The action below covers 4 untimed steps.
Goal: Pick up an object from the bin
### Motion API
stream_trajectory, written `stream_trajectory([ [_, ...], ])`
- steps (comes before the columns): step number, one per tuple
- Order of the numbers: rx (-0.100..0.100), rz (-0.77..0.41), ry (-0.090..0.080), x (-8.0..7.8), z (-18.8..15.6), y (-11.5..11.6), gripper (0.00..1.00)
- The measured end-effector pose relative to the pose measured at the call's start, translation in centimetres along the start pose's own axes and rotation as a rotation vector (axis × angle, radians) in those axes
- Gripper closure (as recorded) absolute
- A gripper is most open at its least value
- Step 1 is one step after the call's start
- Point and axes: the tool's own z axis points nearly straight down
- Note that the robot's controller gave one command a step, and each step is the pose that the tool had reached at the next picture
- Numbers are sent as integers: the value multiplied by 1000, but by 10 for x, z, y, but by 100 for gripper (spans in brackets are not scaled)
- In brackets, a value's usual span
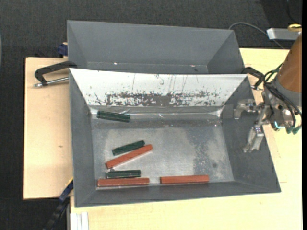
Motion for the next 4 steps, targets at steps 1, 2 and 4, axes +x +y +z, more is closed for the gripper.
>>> stream_trajectory([
  [1, 2, -3, -9, -2, -4, 1, 0],
  [2, 3, -7, -13, 8, 51, -5, 0],
  [4, 1, 9, -2, 10, 146, 49, 0],
])
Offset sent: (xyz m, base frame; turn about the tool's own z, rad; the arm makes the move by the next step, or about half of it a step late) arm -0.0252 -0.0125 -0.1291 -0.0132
